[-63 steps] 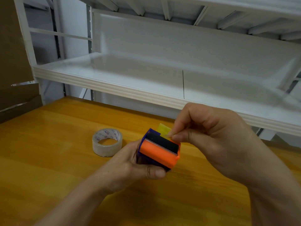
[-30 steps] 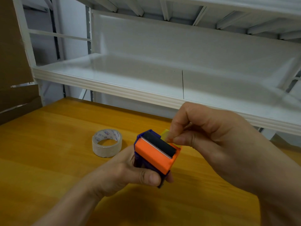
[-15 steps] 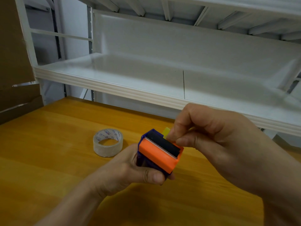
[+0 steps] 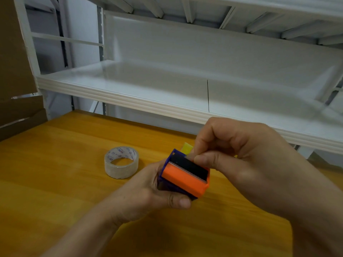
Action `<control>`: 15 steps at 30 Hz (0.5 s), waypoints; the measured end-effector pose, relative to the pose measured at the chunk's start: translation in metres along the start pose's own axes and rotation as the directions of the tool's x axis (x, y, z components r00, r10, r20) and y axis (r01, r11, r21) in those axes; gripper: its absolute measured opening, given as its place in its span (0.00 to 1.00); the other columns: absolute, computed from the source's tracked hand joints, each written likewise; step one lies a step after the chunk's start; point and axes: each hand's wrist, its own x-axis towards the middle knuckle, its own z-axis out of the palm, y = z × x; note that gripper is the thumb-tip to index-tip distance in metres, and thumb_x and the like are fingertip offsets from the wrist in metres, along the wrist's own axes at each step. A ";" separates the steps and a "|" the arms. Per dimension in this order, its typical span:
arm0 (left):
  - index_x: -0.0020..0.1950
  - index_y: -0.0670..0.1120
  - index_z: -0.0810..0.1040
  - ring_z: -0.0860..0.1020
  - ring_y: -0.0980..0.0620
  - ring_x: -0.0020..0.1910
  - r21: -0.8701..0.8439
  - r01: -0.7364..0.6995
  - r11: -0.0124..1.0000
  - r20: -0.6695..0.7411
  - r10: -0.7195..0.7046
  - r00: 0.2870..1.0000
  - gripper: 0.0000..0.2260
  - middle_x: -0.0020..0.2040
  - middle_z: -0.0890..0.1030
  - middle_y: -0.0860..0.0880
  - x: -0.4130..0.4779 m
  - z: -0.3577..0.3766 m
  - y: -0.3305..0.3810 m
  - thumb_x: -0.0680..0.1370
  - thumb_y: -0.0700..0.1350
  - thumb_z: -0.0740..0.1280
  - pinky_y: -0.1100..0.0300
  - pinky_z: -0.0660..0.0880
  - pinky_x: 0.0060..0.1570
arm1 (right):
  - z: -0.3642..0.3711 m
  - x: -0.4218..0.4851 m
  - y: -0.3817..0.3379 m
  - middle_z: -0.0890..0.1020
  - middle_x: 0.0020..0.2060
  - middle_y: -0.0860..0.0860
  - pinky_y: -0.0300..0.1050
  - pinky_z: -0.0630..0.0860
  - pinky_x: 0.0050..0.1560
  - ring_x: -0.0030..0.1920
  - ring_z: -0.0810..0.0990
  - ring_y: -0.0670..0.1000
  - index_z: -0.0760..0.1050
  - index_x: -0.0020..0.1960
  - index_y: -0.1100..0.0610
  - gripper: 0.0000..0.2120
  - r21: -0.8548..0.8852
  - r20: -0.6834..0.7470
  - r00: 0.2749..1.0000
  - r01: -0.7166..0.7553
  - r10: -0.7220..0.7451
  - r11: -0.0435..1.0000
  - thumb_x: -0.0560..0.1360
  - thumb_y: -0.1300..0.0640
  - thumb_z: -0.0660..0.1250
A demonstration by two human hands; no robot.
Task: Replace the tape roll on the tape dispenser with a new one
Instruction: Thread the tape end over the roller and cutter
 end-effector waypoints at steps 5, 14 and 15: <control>0.51 0.54 0.82 0.84 0.54 0.46 0.009 -0.013 1.000 -0.016 0.014 1.000 0.17 0.47 0.86 0.48 -0.001 0.000 0.003 0.70 0.33 0.73 0.64 0.78 0.46 | 0.000 0.000 -0.002 0.85 0.42 0.41 0.48 0.80 0.44 0.45 0.83 0.43 0.78 0.43 0.45 0.03 0.020 -0.015 1.000 -0.014 0.014 1.000 0.70 0.48 0.68; 0.52 0.46 0.77 0.84 0.58 0.44 0.043 -0.023 0.999 -0.032 0.024 0.999 0.15 0.43 0.87 0.53 0.001 0.003 0.004 0.69 0.33 0.72 0.67 0.77 0.44 | 0.001 0.000 -0.005 0.84 0.41 0.40 0.47 0.79 0.44 0.46 0.82 0.43 0.78 0.42 0.45 0.03 -0.008 -0.004 1.000 -0.021 0.021 1.000 0.69 0.47 0.67; 0.51 0.46 0.77 0.84 0.59 0.44 0.043 -0.024 0.999 -0.033 0.025 0.999 0.15 0.43 0.87 0.53 0.001 0.003 0.004 0.69 0.32 0.72 0.68 0.77 0.44 | 0.000 0.000 -0.005 0.84 0.41 0.40 0.47 0.79 0.45 0.46 0.82 0.42 0.78 0.42 0.44 0.04 -0.008 -0.002 1.000 -0.024 0.024 1.000 0.69 0.47 0.67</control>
